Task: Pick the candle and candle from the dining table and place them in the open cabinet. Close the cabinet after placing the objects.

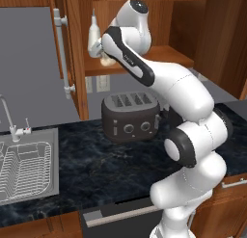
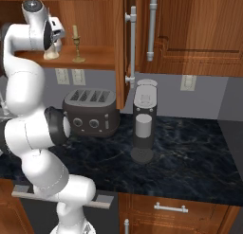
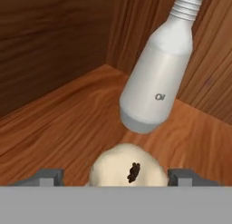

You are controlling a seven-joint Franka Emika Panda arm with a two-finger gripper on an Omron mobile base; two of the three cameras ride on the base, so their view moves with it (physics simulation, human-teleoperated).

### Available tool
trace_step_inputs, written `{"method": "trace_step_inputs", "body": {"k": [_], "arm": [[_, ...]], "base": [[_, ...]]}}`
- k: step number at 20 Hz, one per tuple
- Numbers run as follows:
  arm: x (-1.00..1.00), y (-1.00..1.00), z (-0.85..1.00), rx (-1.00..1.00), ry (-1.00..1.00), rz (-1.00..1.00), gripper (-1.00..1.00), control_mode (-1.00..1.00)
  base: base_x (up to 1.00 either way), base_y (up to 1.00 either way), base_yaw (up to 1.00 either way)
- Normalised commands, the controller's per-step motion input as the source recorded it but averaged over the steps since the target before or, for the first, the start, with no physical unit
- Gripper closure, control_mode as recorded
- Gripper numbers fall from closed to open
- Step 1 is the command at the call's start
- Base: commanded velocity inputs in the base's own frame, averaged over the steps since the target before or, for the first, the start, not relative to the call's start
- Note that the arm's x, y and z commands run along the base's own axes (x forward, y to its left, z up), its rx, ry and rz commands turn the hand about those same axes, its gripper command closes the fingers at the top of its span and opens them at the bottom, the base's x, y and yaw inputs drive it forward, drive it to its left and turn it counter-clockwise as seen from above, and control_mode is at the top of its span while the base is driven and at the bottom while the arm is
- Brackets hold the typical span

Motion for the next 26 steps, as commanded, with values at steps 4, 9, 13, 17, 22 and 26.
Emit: {"method": "trace_step_inputs", "body": {"k": [4,9,13,17,22,26], "arm": [[0.00,0.00,0.00,-0.01,-0.13,-0.01,-1.00,-1.00],[-0.07,0.00,0.00,-0.05,-0.19,-0.02,-1.00,-1.00],[-0.30,0.00,0.00,-0.09,-0.21,-0.07,-1.00,-1.00],[-0.47,0.00,0.00,-0.07,-0.20,-0.08,-1.00,-1.00],[-0.61,-0.06,0.01,0.00,-0.14,-0.09,-1.00,-1.00],[-0.15,-0.36,0.14,0.02,-0.04,-0.03,-1.00,-1.00]], "base": [[0.00,0.00,0.00],[0.00,0.00,0.00],[0.00,0.00,0.00],[0.00,0.00,0.00],[0.00,0.00,0.00],[0.00,0.00,0.00]]}}
